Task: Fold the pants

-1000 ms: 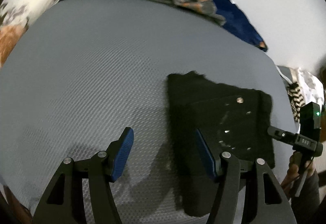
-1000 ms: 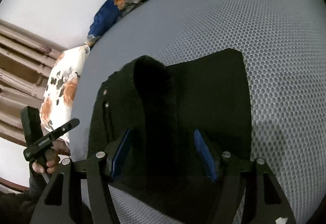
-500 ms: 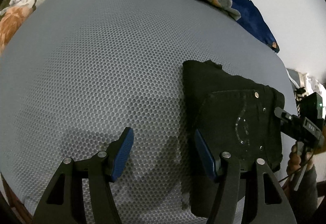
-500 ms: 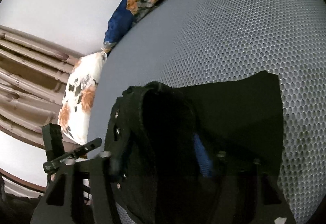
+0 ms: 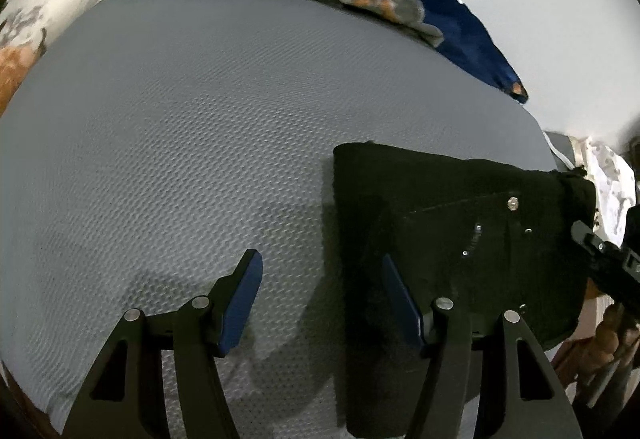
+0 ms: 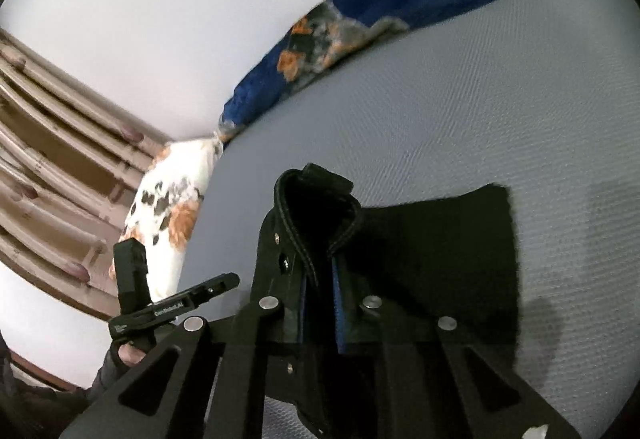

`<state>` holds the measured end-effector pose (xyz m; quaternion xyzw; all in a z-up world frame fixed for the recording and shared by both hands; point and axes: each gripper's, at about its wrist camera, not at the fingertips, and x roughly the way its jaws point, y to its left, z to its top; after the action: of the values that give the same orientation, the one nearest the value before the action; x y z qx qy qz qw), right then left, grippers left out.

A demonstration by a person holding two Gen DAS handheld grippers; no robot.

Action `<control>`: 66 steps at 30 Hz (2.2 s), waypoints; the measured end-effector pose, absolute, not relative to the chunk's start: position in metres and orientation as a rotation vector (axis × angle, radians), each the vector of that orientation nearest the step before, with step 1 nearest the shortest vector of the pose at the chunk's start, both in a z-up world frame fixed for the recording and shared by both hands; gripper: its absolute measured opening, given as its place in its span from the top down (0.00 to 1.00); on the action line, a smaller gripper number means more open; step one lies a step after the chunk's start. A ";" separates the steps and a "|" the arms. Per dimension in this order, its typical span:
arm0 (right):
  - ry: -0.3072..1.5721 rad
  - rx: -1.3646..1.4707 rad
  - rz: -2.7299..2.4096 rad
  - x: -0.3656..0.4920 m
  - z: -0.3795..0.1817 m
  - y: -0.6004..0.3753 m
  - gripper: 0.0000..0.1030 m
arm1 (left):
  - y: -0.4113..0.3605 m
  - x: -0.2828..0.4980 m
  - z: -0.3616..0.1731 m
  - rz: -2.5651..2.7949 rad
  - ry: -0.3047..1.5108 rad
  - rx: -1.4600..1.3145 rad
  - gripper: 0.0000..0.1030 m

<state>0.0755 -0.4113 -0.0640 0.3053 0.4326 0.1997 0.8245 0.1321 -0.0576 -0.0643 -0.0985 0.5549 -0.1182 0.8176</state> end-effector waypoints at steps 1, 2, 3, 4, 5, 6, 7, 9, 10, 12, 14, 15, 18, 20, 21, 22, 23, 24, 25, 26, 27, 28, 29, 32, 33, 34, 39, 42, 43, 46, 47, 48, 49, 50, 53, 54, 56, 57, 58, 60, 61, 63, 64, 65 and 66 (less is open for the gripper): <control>0.921 0.663 0.396 0.074 -0.067 -0.420 0.90 | -0.062 0.133 -0.064 -0.259 1.181 -0.199 0.39; 0.927 0.683 0.381 0.072 -0.072 -0.425 0.90 | -0.067 0.134 -0.064 -0.268 1.178 -0.187 0.39; 0.942 0.689 0.354 0.072 -0.080 -0.430 0.90 | -0.072 0.135 -0.064 -0.276 1.175 -0.176 0.39; 0.963 0.686 0.317 0.072 -0.090 -0.434 0.90 | -0.077 0.135 -0.065 -0.284 1.172 -0.162 0.39; 0.977 0.688 0.296 0.072 -0.098 -0.436 0.90 | -0.083 0.136 -0.067 -0.290 1.170 -0.142 0.39; 0.985 0.702 0.272 0.072 -0.108 -0.440 0.90 | -0.089 0.137 -0.069 -0.298 1.169 -0.126 0.39; 0.985 0.727 0.253 0.072 -0.116 -0.445 0.91 | -0.092 0.138 -0.070 -0.305 1.169 -0.114 0.39; 0.980 0.740 0.224 0.073 -0.125 -0.451 0.91 | -0.101 0.140 -0.077 -0.308 1.178 -0.081 0.39; 0.984 0.736 0.214 0.074 -0.129 -0.452 0.91 | -0.102 0.140 -0.080 -0.307 1.180 -0.073 0.39; 0.993 0.734 0.202 0.074 -0.134 -0.453 0.90 | -0.106 0.142 -0.089 -0.306 1.193 -0.048 0.39; 1.006 0.707 0.187 0.076 -0.135 -0.452 0.87 | -0.109 0.145 -0.098 -0.316 1.204 -0.028 0.39; 1.015 0.697 0.183 0.077 -0.135 -0.450 0.84 | -0.110 0.147 -0.101 -0.313 1.210 -0.027 0.38; 1.034 0.646 0.145 0.077 -0.128 -0.444 0.73 | -0.109 0.151 -0.103 -0.302 1.224 -0.051 0.38; 1.047 0.620 0.133 0.071 -0.121 -0.444 0.72 | -0.108 0.148 -0.100 -0.300 1.218 -0.047 0.38; 1.043 0.610 0.130 0.065 -0.117 -0.444 0.72 | -0.108 0.146 -0.099 -0.308 1.218 -0.048 0.38; 1.038 0.606 0.133 0.060 -0.114 -0.445 0.72 | -0.108 0.143 -0.099 -0.321 1.223 -0.055 0.38; 1.038 0.603 0.138 0.054 -0.110 -0.445 0.72 | -0.108 0.139 -0.098 -0.334 1.230 -0.064 0.38; 1.040 0.599 0.138 0.047 -0.108 -0.445 0.72 | -0.108 0.135 -0.098 -0.349 1.239 -0.069 0.38; 1.040 0.595 0.137 0.042 -0.107 -0.445 0.72 | -0.109 0.132 -0.098 -0.358 1.242 -0.068 0.38; 1.041 0.592 0.140 0.037 -0.105 -0.444 0.72 | -0.111 0.127 -0.098 -0.367 1.241 -0.060 0.38; 1.046 0.589 0.150 0.032 -0.104 -0.442 0.72 | -0.112 0.122 -0.097 -0.374 1.235 -0.048 0.38; 1.050 0.588 0.156 0.027 -0.103 -0.440 0.72 | -0.114 0.119 -0.097 -0.378 1.229 -0.039 0.38; 1.053 0.586 0.162 0.023 -0.103 -0.438 0.72 | -0.115 0.114 -0.096 -0.382 1.223 -0.030 0.38; 1.071 0.575 0.183 0.017 -0.107 -0.430 0.74 | -0.115 0.103 -0.095 -0.398 1.231 -0.034 0.38; 1.073 0.569 0.185 0.017 -0.109 -0.426 0.75 | -0.115 0.100 -0.095 -0.401 1.233 -0.033 0.38; 1.069 0.555 0.174 0.017 -0.109 -0.424 0.77 | -0.116 0.096 -0.096 -0.405 1.232 -0.028 0.38; 1.045 0.514 0.133 0.012 -0.101 -0.421 0.93 | -0.118 0.090 -0.095 -0.413 1.225 -0.016 0.38; 1.035 0.462 0.100 0.005 -0.091 -0.417 0.94 | -0.116 0.086 -0.091 -0.404 1.210 0.002 0.38; 1.035 0.456 0.093 0.002 -0.090 -0.416 0.94 | -0.118 0.087 -0.091 -0.400 1.207 0.013 0.38; 1.049 0.449 0.078 -0.001 -0.096 -0.415 0.94 | -0.120 0.084 -0.091 -0.388 1.191 0.065 0.38; 1.059 0.456 0.070 -0.001 -0.101 -0.416 0.94 | -0.120 0.084 -0.092 -0.387 1.190 0.075 0.38; 1.072 0.464 0.066 0.001 -0.107 -0.417 0.94 | -0.121 0.083 -0.095 -0.385 1.191 0.085 0.38; 1.078 0.455 0.063 0.002 -0.111 -0.417 0.94 | -0.122 0.083 -0.097 -0.383 1.192 0.090 0.38; 1.082 0.454 0.060 0.003 -0.113 -0.416 0.94 | -0.123 0.084 -0.099 -0.380 1.193 0.094 0.37; 1.094 0.445 0.063 0.006 -0.116 -0.416 0.93 | -0.129 0.086 -0.105 -0.369 1.190 0.109 0.35; 1.097 0.454 0.064 0.006 -0.118 -0.416 0.93 | -0.130 0.086 -0.107 -0.367 1.190 0.111 0.34; 1.102 0.482 0.069 0.007 -0.120 -0.418 0.92 | -0.130 0.087 -0.109 -0.364 1.191 0.108 0.33; 1.104 0.496 0.071 0.008 -0.120 -0.419 0.92 | -0.130 0.088 -0.109 -0.364 1.191 0.105 0.33; 1.107 0.508 0.072 0.008 -0.121 -0.420 0.90 | -0.131 0.089 -0.110 -0.364 1.192 0.103 0.32; 1.109 0.514 0.075 0.008 -0.121 -0.420 0.88 | -0.130 0.090 -0.112 -0.361 1.193 0.099 0.31; 1.110 0.507 0.076 0.007 -0.120 -0.420 0.87 | -0.128 0.089 -0.112 -0.360 1.194 0.098 0.30; 1.110 0.484 0.073 0.008 -0.118 -0.418 0.87 | -0.127 0.090 -0.113 -0.359 1.194 0.094 0.29; 1.108 0.474 0.071 0.009 -0.116 -0.416 0.85 | -0.127 0.091 -0.113 -0.359 1.195 0.091 0.28; 1.107 0.461 0.067 0.009 -0.115 -0.415 0.84 | -0.126 0.091 -0.113 -0.359 1.195 0.088 0.28; 1.107 0.442 0.055 0.010 -0.113 -0.413 0.79 | -0.127 0.091 -0.113 -0.358 1.194 0.086 0.28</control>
<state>0.0096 -0.4132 -0.1126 0.2080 0.5212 0.0258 0.8273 0.0909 -0.1267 -0.1127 0.0404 0.5589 -0.1678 0.8111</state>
